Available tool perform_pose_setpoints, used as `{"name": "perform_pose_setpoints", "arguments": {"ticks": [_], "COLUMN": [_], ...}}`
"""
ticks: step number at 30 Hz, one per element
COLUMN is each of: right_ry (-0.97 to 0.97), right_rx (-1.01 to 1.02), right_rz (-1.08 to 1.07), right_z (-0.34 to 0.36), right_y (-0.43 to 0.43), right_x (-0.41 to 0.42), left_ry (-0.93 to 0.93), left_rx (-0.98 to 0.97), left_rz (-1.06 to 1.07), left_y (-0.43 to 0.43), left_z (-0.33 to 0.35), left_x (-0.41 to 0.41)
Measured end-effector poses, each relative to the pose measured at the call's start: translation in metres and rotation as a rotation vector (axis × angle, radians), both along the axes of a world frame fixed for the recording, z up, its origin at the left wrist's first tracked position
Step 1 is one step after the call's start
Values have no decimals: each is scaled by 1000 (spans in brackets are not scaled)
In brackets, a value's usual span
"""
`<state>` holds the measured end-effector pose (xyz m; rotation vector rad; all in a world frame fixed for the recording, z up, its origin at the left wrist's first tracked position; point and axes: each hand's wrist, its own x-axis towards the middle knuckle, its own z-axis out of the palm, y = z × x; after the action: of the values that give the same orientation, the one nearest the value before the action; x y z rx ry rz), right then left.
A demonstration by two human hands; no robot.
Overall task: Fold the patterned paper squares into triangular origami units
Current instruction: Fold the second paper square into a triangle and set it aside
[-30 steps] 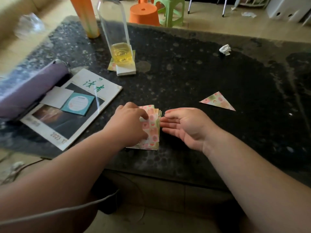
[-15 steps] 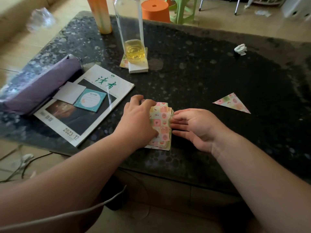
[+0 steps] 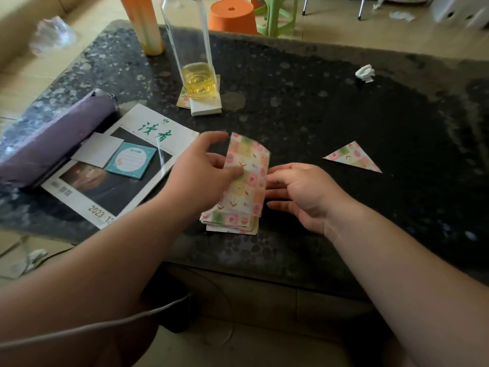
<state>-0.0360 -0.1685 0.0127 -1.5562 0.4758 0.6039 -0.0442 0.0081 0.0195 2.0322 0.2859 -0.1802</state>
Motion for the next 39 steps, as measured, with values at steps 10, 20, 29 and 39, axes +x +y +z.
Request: {"name": "perform_pose_setpoints", "arguments": {"ticks": [10,20,29,39], "right_ry": [-93,-436,-911,-740], "right_rx": [-34,-527,-908,-861], "right_rz": [-110,3,216,649], "right_z": [18,14,-8,-39], "right_y": [-84,-167,-177,-151], "right_x": [-13,-41,-52,-74], "left_ry": [289,-115,-870,-611], "left_rx": [-375,67,406,632], "left_rz": [-193,-387,-632,-819], "left_y": [-52,-134,-128,-116], "left_z": [7,11,-19,-59], "left_x": [10,2,-2,-38]}}
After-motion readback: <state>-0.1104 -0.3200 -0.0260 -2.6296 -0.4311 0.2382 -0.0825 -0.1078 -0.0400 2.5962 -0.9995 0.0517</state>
